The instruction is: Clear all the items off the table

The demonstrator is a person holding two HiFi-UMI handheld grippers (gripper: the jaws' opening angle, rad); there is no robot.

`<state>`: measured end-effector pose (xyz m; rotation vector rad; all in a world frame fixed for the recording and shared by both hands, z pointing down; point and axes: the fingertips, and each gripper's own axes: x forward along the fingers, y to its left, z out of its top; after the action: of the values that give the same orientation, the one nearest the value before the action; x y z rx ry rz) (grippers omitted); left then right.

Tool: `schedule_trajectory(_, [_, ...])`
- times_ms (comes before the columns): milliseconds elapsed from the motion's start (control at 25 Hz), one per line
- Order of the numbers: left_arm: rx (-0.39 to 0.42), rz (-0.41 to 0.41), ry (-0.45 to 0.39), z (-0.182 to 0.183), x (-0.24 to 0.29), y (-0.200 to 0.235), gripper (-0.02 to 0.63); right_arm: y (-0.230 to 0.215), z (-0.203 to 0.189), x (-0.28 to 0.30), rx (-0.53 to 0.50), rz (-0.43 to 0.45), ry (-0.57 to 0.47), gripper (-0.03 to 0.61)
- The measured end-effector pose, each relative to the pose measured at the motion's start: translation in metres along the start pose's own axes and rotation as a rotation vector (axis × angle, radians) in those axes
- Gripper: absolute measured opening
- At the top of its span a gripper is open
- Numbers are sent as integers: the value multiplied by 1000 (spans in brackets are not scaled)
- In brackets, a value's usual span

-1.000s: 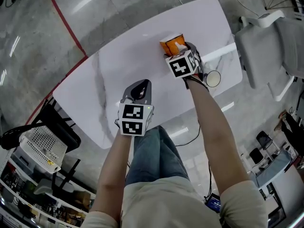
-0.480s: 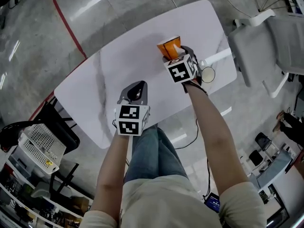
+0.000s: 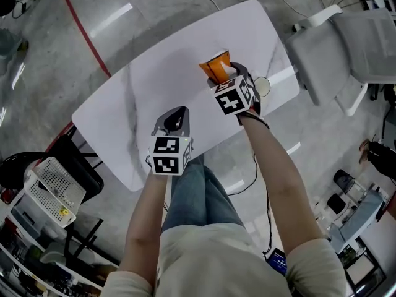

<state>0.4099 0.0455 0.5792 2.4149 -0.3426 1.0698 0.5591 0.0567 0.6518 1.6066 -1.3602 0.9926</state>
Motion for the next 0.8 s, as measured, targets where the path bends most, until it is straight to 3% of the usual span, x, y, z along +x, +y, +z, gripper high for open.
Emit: schedule_trajectory(800, [29, 6, -47, -18, -65, -41, 9, 47, -24, -94, -18, -17, -75, 345])
